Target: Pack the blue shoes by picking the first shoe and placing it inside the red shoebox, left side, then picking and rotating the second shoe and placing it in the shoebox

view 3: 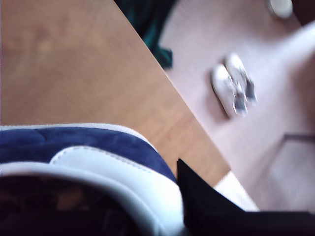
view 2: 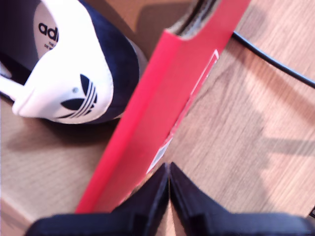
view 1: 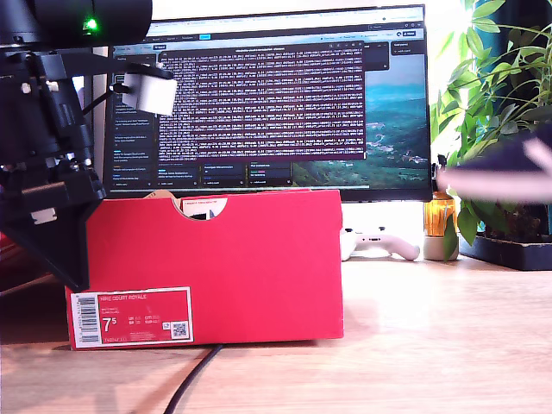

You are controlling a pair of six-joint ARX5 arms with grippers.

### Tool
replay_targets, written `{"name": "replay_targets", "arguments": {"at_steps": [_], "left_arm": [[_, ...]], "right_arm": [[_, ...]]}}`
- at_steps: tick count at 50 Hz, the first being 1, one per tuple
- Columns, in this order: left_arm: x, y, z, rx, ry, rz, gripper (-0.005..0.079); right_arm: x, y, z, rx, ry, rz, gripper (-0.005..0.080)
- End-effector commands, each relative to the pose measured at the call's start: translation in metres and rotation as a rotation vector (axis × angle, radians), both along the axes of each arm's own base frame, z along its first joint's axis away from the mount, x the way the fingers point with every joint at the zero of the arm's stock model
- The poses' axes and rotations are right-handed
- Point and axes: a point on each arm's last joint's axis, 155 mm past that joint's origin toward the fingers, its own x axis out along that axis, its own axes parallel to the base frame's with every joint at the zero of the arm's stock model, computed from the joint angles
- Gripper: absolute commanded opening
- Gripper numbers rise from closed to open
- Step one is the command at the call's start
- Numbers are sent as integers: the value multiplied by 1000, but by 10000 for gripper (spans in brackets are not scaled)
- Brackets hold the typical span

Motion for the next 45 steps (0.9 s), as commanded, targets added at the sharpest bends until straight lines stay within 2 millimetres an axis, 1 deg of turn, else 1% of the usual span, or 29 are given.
{"name": "replay_targets", "arguments": {"at_steps": [1, 4, 6, 10, 14, 18, 22, 25, 30, 34, 39, 45], "left_arm": [[0, -1, -3, 2, 7, -4, -18], [0, -1, -3, 2, 7, -4, -18], [0, -1, -3, 2, 7, -4, -18], [0, -1, -3, 2, 7, -4, -18], [0, -1, -3, 2, 7, -4, -18], [0, -1, -3, 2, 7, -4, -18], [0, -1, -3, 2, 7, -5, -18], [0, -1, -3, 2, 7, -5, -18], [0, -1, -3, 2, 7, -5, -18], [0, -1, -3, 2, 7, -5, -18], [0, -1, -3, 2, 7, -5, -18], [0, -1, -3, 2, 7, -5, -18]], "right_arm": [[16, 22, 34, 53, -109, 152, -13], [29, 41, 51, 93, -146, 320, -13], [35, 51, 62, 120, -182, 378, -13], [48, 61, 87, 126, -266, 463, -13], [63, 73, 112, 85, -343, 610, -13], [81, 95, 135, 57, -444, 748, -13], [100, 112, 156, -8, -535, 885, -13], [112, 127, 166, -62, -582, 999, -13], [124, 161, 177, -101, -652, 1156, -13], [133, 184, 182, -135, -694, 1257, -13], [141, 214, 184, -152, -741, 1381, -13], [146, 253, 178, -144, -774, 1503, -13]]}}
